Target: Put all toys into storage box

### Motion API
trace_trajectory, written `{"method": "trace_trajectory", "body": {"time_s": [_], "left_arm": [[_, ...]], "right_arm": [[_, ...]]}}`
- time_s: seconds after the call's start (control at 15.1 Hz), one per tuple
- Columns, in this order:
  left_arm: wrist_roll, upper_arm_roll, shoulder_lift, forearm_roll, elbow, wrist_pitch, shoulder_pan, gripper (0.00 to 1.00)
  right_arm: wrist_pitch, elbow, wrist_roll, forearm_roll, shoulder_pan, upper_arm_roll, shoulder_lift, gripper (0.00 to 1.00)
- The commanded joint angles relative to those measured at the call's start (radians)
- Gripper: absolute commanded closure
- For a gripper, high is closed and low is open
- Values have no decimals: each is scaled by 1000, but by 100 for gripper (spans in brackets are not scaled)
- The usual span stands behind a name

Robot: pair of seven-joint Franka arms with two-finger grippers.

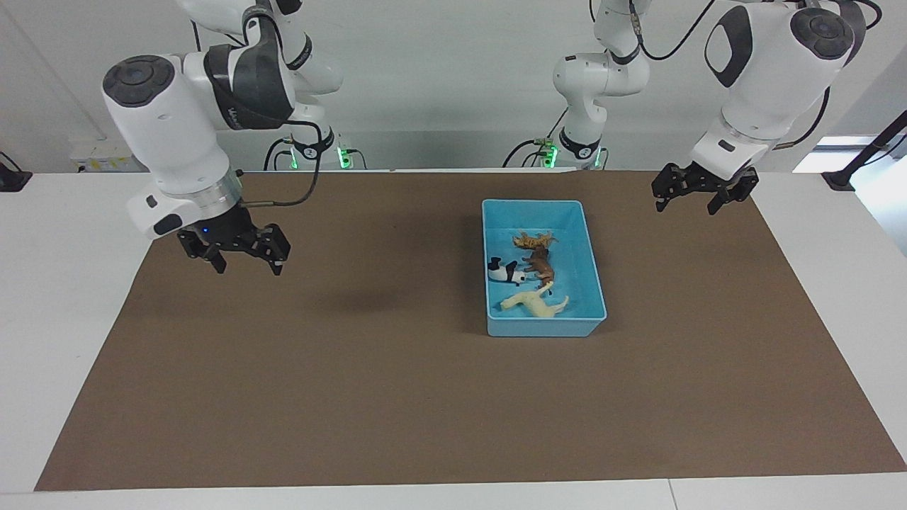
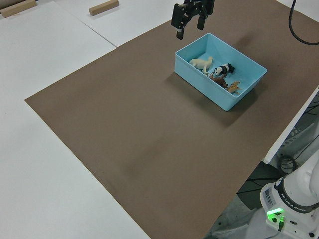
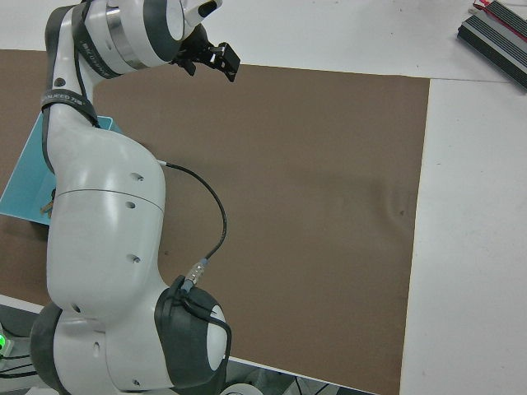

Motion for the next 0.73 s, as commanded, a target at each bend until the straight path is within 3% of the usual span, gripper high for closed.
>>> {"method": "trace_trajectory", "body": {"time_s": [0.0, 0.33, 0.66], "left_arm": [[10, 7, -31, 5, -33, 12, -4, 0], [9, 8, -34, 5, -33, 10, 4, 0], [9, 8, -34, 5, -33, 10, 4, 0]], "right_arm": [[-71, -153, -31, 25, -5, -3, -164, 0], [-220, -109, -35, 54, -8, -43, -229, 0], [-151, -119, -55, 57, -28, -72, -230, 0]]}}
